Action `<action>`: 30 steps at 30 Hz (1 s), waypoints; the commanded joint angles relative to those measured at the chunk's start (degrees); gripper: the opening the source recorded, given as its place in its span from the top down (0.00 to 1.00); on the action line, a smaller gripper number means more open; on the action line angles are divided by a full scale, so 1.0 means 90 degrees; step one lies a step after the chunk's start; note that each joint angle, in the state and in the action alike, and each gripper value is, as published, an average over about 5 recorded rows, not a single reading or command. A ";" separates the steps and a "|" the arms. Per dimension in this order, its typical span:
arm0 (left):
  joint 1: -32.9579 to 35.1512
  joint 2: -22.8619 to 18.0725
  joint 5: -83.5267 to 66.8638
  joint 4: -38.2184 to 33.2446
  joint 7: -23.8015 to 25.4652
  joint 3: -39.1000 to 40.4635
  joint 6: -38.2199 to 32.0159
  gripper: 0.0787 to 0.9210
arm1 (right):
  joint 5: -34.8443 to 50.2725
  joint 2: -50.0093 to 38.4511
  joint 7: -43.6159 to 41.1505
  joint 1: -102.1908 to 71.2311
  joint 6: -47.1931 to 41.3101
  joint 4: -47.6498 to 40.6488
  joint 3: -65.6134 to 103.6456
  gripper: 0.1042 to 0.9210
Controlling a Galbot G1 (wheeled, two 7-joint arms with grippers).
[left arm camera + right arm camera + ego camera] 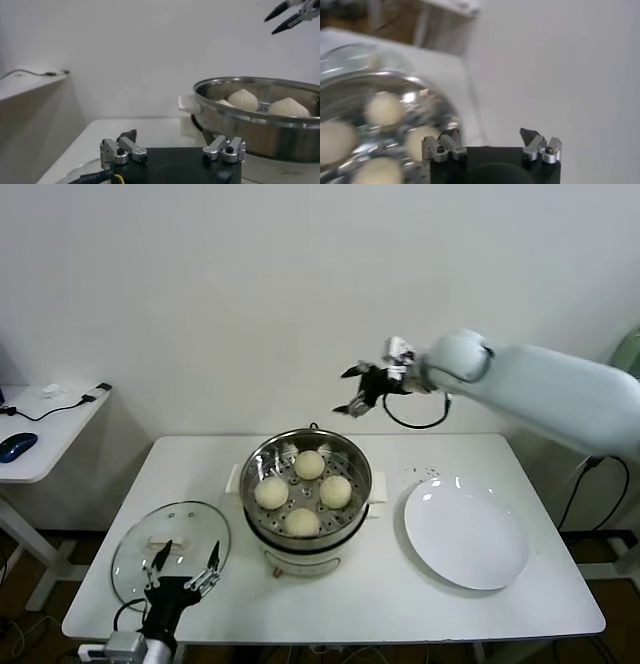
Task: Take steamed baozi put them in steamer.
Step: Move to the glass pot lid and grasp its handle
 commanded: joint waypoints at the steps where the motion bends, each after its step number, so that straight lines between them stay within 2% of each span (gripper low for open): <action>1: -0.0333 0.0045 0.0929 0.0511 0.0004 -0.0076 -0.0881 0.12 | -0.1691 -0.2273 0.2018 -0.6831 0.0905 0.0973 0.6780 0.12; 5: -0.0424 0.0048 0.1585 0.0728 -0.0136 -0.0109 -0.1185 0.12 | -0.1964 -0.1582 0.1987 -0.9388 0.1301 0.1119 0.9236 0.12; 10: -0.0561 0.0039 0.2856 0.0936 -0.0493 -0.0182 -0.1305 0.12 | -0.2249 -0.0361 0.2010 -1.1031 0.1968 0.1117 1.0640 0.12; 14: -0.0632 0.0154 0.4824 0.1237 -0.1185 -0.0320 -0.1716 0.12 | -0.2378 0.0453 0.2049 -1.1607 0.2304 0.1035 1.0985 0.12; 19: -0.0539 0.0594 0.6853 0.1749 -0.2021 -0.0378 -0.2018 0.12 | -0.2485 0.1134 0.2219 -1.2043 0.2516 0.0978 1.1107 0.12; 30: -0.0566 0.1031 0.9112 0.2831 -0.3010 -0.0270 -0.1193 0.12 | -0.2865 0.1744 0.2391 -1.2333 0.2450 0.1395 1.0995 0.12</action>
